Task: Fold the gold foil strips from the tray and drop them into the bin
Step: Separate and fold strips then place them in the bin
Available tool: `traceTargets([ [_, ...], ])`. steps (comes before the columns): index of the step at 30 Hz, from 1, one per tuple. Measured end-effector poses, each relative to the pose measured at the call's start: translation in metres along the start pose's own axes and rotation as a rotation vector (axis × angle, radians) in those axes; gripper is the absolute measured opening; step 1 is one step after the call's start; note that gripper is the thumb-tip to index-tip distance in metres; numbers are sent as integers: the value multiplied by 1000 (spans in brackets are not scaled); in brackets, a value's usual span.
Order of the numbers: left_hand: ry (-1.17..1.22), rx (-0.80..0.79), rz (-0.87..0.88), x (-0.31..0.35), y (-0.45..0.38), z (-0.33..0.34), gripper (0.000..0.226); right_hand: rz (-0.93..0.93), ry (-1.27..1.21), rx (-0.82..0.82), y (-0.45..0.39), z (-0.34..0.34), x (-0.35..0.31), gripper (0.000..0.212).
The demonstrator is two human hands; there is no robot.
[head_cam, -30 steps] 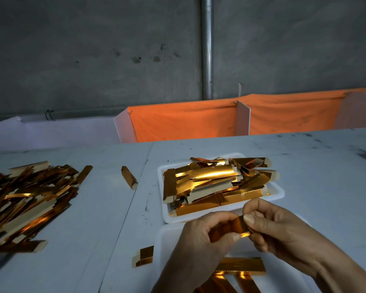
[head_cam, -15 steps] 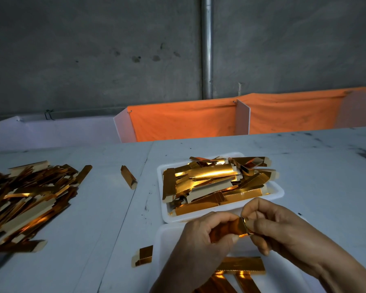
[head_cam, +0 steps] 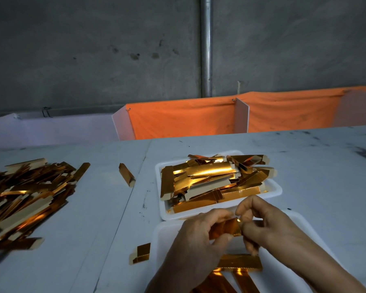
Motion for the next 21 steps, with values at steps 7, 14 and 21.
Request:
traceTargets([
  [7,113,29,3,-2,2,-6,31,6,-489,-87,2,-7,-3,17],
  [14,181,36,29,-1,4,-6,30,-16,-628,-122,1,-6,-4,22],
  [21,274,15,32,-1,1,-6,32,-37,-586,-109,-3,-3,-2,24],
])
Point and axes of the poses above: each hand's wrist, its own y-axis away from the middle knuckle, its own z-axis out of the palm, x = y × z, the point moved 1 cm from there along -y, towards the middle knuckle, and after that the axes turned 11 degrees about -x, right-handed, at the moved point
